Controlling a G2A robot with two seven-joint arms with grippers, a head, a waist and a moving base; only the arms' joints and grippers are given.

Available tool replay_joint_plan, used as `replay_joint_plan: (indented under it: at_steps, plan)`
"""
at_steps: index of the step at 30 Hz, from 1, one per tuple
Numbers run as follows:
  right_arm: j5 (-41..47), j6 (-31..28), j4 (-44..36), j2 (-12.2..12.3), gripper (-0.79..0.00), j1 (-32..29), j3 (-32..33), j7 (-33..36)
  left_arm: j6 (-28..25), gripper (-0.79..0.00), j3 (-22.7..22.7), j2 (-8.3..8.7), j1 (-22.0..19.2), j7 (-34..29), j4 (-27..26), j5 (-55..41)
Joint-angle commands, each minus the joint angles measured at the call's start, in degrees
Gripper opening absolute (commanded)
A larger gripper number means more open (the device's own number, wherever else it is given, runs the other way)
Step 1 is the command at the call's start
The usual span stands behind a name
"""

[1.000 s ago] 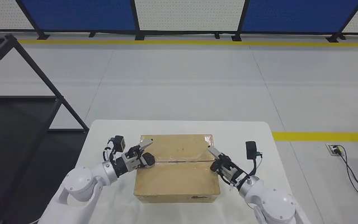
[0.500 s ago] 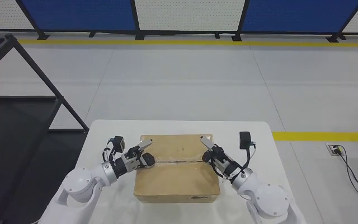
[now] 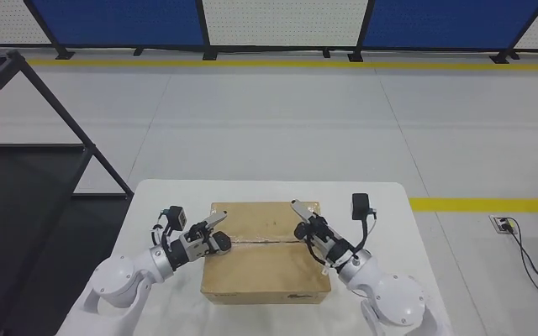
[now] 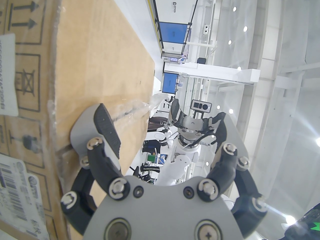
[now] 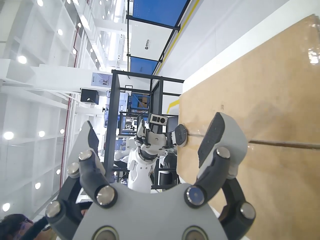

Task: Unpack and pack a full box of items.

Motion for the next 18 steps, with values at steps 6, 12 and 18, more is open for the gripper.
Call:
replay_joint_plan:
  at_steps: [6, 12, 18]
  plan:
    - [-0.7, 6.3, 6.2, -1.6, 0.0, 7.9, -6.3, -0.5, 0.0, 0.0, 0.4, -0.04, -0.6, -0.3, 0.6, -0.2]
    - [-2.1, 8.6, 7.6, -1.8, 0.0, 8.1, -6.7, -0.5, -0.2, 0.0, 0.6, -0.08, -1.0, -0.3, 1.2, -0.5]
    - [-4.2, 10.7, 4.5, -1.1, 0.0, 3.3, -4.0, -1.0, 0.0, 0.0, 1.0, -0.12, -1.6, -0.3, 1.5, -0.3]
